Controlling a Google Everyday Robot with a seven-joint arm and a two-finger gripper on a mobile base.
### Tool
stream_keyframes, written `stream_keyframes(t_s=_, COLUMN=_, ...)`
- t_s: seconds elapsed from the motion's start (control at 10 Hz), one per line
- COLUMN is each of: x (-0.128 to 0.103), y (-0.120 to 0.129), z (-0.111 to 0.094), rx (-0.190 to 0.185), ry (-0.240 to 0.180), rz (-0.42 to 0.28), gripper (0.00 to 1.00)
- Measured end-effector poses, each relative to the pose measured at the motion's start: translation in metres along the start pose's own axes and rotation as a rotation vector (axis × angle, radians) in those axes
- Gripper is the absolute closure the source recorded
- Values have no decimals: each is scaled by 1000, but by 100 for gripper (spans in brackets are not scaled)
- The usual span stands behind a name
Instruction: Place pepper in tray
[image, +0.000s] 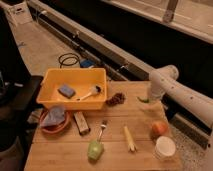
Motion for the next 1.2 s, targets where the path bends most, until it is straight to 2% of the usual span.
stream_keyframes(t_s=0.2, x=-7, y=-55, z=-20, rx=82, ry=3, rz=-48, gripper=100)
stream_keyframes(t_s=0.3, x=-23, y=-83, z=-27, rx=121, ry=-14, rz=-82, gripper=100)
stream_keyframes(t_s=0.4, x=-38, y=-96, z=-29, rx=140, ry=-31, rz=-104, gripper=100)
stream_keyframes(t_s=0.6, x=-86, y=-121, z=-38, rx=187, ry=-81, rz=-173, gripper=100)
stream_keyframes(t_s=0.7, x=-106, y=-126, z=-43, rx=201, ry=-99, rz=-203, gripper=100)
stream_keyframes(t_s=1.2, x=-105, y=-127, z=-43, rx=204, ry=-94, rz=-208, gripper=100)
